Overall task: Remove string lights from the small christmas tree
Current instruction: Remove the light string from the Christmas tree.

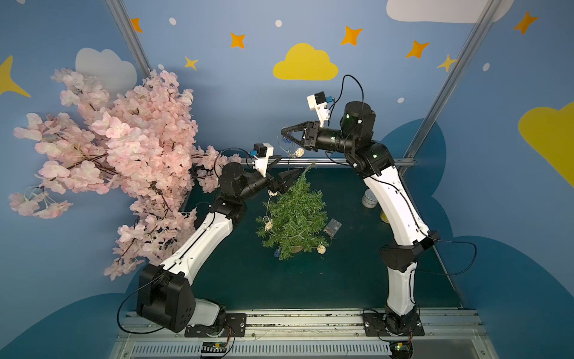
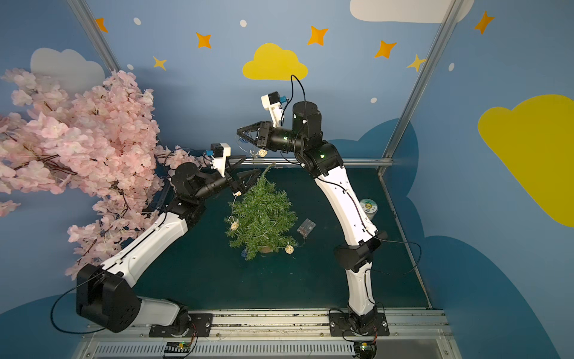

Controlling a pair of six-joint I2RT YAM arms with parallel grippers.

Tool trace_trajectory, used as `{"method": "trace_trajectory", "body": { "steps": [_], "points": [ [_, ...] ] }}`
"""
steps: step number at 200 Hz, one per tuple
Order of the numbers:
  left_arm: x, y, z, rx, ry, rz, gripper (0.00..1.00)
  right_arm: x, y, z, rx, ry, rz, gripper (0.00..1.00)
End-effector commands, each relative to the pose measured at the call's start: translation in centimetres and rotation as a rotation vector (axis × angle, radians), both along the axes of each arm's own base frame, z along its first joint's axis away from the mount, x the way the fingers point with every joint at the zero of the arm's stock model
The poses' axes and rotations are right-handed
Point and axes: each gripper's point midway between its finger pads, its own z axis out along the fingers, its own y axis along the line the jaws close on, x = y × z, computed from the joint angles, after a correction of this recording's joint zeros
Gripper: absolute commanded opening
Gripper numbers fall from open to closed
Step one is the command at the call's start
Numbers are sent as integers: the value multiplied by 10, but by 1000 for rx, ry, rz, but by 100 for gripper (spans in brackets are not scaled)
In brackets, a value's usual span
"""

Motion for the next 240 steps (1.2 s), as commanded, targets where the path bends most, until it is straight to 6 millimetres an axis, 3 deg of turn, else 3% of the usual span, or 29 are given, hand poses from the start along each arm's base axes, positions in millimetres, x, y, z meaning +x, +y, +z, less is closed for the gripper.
{"method": "trace_trajectory", "body": {
  "steps": [1,99,140,190,240],
  "points": [
    [-15,0,25,1,-160,-30,99,-25,-10,32,61,-48,35,10],
    [-15,-6,44,-83,-175,-145,99,-41,1,42,111,-20,113,10],
    [-10,10,58,-188,-107,-246,99,-50,0,45,110,-22,136,10],
    [-11,4,60,-200,-71,-288,97,-57,3,46,112,-27,157,10],
    [-22,-17,60,-144,-60,-339,96,-57,4,52,138,-28,163,10]
  ]
}}
